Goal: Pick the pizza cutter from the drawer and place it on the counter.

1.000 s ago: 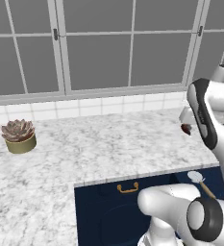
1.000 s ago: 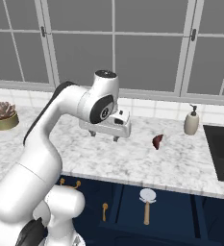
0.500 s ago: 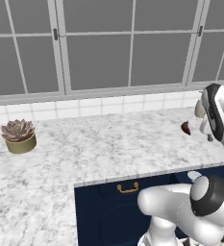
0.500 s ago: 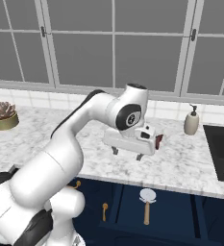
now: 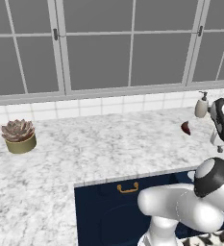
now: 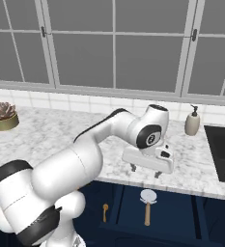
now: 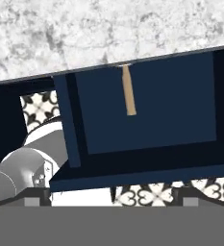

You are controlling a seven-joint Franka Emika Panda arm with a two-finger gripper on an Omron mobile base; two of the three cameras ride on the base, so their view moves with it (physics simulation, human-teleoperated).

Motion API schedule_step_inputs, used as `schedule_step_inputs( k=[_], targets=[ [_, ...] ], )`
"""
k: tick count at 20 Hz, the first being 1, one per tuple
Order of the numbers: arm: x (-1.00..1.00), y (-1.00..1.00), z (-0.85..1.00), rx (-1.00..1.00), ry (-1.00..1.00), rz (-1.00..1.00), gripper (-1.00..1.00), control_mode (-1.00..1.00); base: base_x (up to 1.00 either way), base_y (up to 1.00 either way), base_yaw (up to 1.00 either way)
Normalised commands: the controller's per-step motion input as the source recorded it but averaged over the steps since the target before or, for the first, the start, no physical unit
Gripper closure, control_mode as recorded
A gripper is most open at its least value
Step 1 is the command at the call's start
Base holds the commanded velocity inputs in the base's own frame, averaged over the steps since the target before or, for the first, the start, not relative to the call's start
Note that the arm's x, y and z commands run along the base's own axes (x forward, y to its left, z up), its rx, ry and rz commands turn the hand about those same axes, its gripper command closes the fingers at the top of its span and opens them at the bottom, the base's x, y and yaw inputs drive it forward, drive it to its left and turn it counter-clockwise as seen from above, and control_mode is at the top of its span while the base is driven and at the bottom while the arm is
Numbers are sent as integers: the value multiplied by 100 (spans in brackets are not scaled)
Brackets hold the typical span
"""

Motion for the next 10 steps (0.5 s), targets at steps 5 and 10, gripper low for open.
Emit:
schedule_step_inputs(
  k=[5,10],
  targets=[
    [0,-29,-67,0,0,0,-100,-100,0,0,0],
    [5,-30,-76,0,-5,0,-100,-100,0,0,0]
  ],
)
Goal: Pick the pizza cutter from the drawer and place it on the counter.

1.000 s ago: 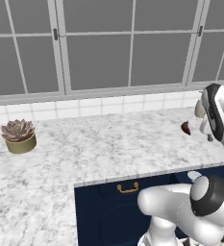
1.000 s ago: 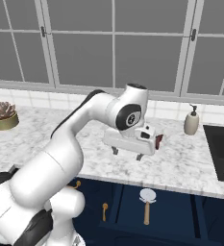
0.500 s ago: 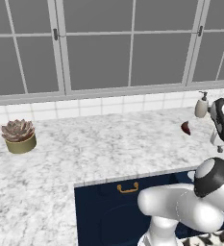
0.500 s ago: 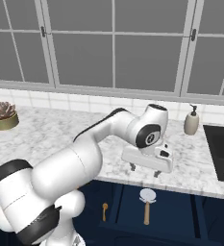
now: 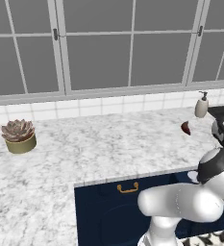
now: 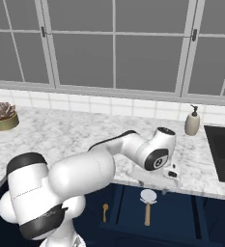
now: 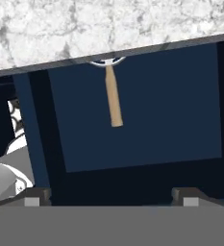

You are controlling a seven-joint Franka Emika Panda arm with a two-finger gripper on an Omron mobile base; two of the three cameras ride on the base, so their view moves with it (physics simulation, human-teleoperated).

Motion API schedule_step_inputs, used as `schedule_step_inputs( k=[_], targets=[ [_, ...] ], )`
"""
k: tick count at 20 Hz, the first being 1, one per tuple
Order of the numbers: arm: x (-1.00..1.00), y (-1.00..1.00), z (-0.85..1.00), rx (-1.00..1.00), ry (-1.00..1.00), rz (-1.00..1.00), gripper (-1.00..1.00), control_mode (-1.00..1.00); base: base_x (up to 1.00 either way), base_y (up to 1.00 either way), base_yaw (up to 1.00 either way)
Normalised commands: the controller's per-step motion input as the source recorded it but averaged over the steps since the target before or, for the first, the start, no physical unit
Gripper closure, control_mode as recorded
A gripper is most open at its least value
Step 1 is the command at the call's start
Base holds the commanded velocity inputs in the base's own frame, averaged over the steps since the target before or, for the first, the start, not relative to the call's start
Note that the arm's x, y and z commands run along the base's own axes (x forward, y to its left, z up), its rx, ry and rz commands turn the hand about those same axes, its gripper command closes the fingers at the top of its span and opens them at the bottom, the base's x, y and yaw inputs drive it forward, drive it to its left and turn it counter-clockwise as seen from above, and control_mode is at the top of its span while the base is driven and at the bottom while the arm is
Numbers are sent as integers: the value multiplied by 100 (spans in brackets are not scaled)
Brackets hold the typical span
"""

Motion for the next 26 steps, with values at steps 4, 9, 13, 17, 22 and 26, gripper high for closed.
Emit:
schedule_step_inputs(
  k=[4,9,13,17,22,26],
  targets=[
    [0,-1,-72,-5,-13,0,-100,-100,0,0,0],
    [2,0,-45,-2,-2,0,-100,-100,0,0,0],
    [3,-9,-28,-1,0,4,-100,-100,0,0,0],
    [8,-1,-54,-7,0,6,-100,-100,0,0,0],
    [8,0,-60,-7,-1,7,-100,-100,0,0,0],
    [4,0,-56,-1,-7,10,-100,-100,0,0,0]
  ],
)
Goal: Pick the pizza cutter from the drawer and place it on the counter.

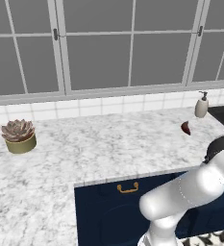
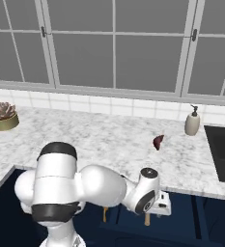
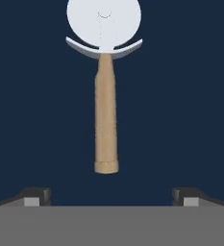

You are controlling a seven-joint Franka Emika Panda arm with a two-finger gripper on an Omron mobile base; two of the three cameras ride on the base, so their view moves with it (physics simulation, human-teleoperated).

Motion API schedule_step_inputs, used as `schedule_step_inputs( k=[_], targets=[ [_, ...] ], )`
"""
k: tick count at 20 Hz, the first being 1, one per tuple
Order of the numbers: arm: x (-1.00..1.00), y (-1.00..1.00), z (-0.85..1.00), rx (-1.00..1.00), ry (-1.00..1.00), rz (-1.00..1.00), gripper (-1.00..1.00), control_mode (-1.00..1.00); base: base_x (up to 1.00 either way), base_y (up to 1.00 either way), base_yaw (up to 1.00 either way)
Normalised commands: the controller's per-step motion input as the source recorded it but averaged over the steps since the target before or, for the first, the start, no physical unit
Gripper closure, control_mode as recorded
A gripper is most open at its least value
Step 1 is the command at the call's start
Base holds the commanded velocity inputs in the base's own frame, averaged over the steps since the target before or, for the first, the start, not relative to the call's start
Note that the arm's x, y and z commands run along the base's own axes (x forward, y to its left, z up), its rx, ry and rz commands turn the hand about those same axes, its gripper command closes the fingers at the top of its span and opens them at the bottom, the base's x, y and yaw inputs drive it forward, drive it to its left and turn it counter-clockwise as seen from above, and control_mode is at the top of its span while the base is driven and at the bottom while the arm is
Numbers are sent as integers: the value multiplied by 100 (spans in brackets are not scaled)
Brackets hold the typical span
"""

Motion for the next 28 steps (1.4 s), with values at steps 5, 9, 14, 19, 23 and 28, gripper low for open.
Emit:
schedule_step_inputs(
  k=[5,9,14,19,23,28],
  targets=[
    [14,-10,-18,1,-1,12,-100,-100,0,0,0],
    [16,-22,-20,2,0,11,-100,-100,0,0,0],
    [1,-8,-35,1,0,3,-100,-100,0,0,0],
    [2,0,-8,0,0,0,-100,-100,0,0,0],
    [1,0,-13,0,0,0,-100,-100,0,0,0],
    [0,0,-29,0,0,0,-100,-100,0,0,0]
  ],
)
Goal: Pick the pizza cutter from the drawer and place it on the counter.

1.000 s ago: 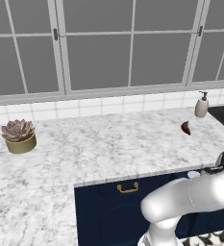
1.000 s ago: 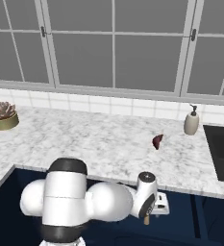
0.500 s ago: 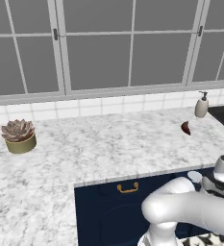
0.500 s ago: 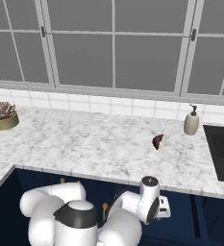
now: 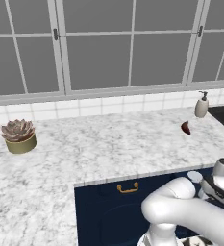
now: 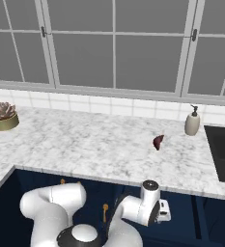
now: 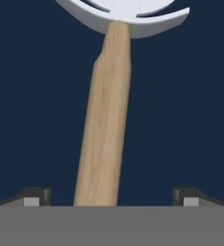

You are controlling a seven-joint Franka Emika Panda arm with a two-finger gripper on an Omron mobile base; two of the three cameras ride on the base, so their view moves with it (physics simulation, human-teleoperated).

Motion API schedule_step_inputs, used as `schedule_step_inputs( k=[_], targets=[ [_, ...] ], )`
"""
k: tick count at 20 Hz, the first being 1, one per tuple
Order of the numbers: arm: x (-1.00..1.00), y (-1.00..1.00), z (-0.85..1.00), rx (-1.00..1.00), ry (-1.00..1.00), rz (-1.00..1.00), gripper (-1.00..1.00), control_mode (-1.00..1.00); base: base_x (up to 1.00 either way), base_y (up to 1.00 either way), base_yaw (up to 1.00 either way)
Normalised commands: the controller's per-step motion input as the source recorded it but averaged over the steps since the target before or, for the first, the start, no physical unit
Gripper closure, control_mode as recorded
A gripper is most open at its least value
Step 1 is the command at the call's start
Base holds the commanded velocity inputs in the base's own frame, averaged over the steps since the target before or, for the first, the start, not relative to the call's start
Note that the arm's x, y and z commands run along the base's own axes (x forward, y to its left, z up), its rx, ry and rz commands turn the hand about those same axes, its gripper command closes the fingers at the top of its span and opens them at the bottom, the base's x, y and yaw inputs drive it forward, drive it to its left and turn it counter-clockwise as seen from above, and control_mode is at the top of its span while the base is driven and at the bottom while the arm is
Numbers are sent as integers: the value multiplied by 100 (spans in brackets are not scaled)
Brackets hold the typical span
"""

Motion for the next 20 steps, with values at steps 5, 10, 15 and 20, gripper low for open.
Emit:
schedule_step_inputs(
  k=[5,10,15,20],
  targets=[
    [0,0,-21,0,0,0,100,-100,0,0,0],
    [0,0,0,0,0,0,100,-100,0,0,0],
    [-9,-6,1,0,0,-2,100,-100,0,0,0],
    [-12,-11,49,0,6,-11,100,-100,0,0,0]
  ],
)
